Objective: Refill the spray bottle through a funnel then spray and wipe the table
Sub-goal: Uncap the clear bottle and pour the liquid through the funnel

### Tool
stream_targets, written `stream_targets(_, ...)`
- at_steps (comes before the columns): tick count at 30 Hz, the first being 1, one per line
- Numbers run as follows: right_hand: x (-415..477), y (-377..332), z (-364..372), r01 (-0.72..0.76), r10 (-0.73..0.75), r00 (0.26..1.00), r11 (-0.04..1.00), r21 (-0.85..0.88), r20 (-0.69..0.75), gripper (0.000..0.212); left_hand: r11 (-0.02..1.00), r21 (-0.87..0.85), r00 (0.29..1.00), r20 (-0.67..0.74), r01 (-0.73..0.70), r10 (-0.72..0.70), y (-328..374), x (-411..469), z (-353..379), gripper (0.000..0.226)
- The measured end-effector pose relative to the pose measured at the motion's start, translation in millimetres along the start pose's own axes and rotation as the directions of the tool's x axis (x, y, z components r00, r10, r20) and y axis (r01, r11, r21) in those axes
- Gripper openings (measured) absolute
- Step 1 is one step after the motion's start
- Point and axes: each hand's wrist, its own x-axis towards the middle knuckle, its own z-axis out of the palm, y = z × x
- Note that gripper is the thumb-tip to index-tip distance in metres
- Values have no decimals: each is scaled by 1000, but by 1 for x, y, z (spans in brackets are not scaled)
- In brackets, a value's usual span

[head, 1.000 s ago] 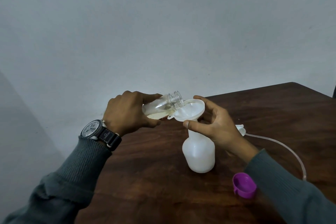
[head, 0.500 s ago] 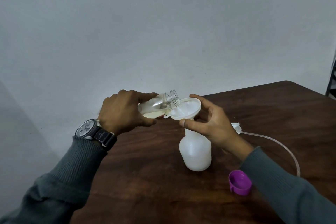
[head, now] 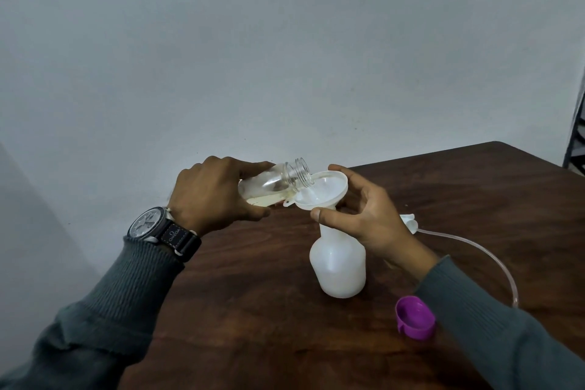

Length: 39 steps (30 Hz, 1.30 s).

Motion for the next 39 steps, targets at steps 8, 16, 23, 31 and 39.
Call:
stream_targets(8, 0, -1, 1, -3, 3, 1000, 1000, 4, 6, 94, 1000, 2, 1000, 6, 1, -1, 3, 0, -3, 74)
stream_targets(16, 1, 0, 0, 4, -4, 1000, 1000, -1, 6, 81, 1000, 5, 1000, 10, 1, -1, 3, 0, -3, 76)
stream_targets(23, 0, 0, 0, 21, -20, 1000, 1000, -13, 12, 77, 1000, 25, 1000, 11, -7, 7, 3, 0, -4, 75)
stream_targets(31, 0, 0, -1, 23, -23, 1000, 999, -25, 14, 82, 999, 34, 1000, 12, -10, 10, 4, 0, -5, 74)
stream_targets(39, 0, 0, -1, 8, -8, 999, 1000, 4, 31, 79, 1000, 23, 1000, 16, 2, -2, 6, -2, -7, 75)
